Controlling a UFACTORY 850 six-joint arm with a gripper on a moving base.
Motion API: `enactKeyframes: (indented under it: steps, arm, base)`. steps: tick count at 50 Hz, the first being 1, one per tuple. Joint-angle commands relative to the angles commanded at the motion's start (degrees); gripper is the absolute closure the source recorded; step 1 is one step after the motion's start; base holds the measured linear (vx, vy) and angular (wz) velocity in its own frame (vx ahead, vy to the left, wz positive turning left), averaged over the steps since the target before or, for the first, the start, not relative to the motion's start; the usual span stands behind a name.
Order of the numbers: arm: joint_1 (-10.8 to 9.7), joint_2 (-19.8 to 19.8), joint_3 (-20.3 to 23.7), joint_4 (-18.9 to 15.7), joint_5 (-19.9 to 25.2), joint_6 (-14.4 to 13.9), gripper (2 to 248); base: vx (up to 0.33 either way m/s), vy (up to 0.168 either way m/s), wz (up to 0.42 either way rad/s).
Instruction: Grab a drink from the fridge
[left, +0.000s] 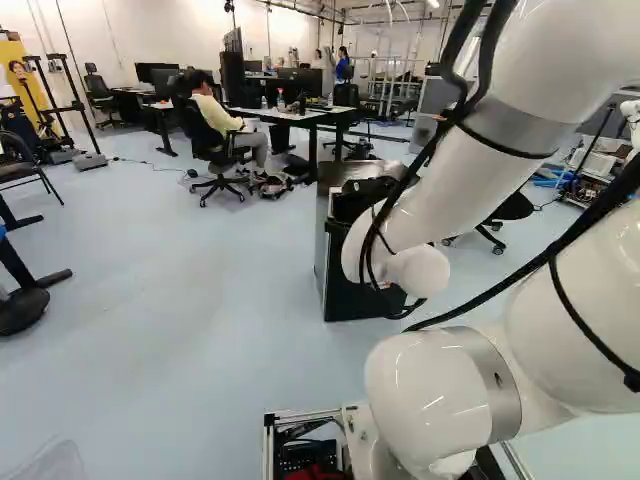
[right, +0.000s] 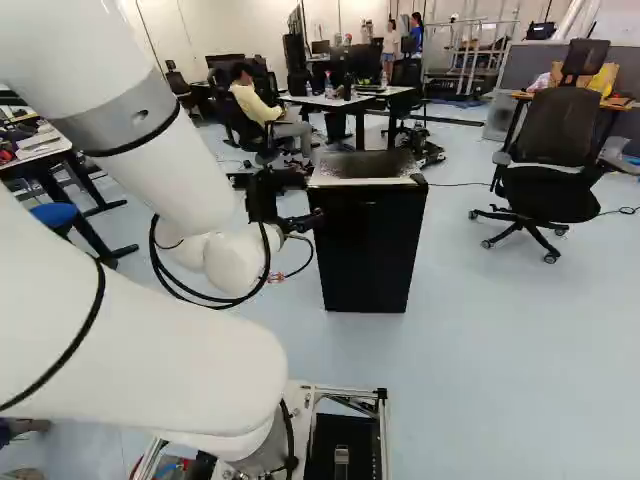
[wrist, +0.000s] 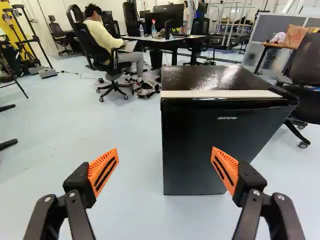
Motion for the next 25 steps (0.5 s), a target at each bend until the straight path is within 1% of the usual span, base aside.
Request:
enactKeyframes:
  steps: [14,25]
  arm:
    - [0.5,-0.8,-0.6,0.2,0.0,0.0,3]
    - [1.8,-2.7,-2.3,3.3,0.0,0.0,3]
  base:
    - [0.0,0.0,0.0]
    - [0.0,0.0,0.0]
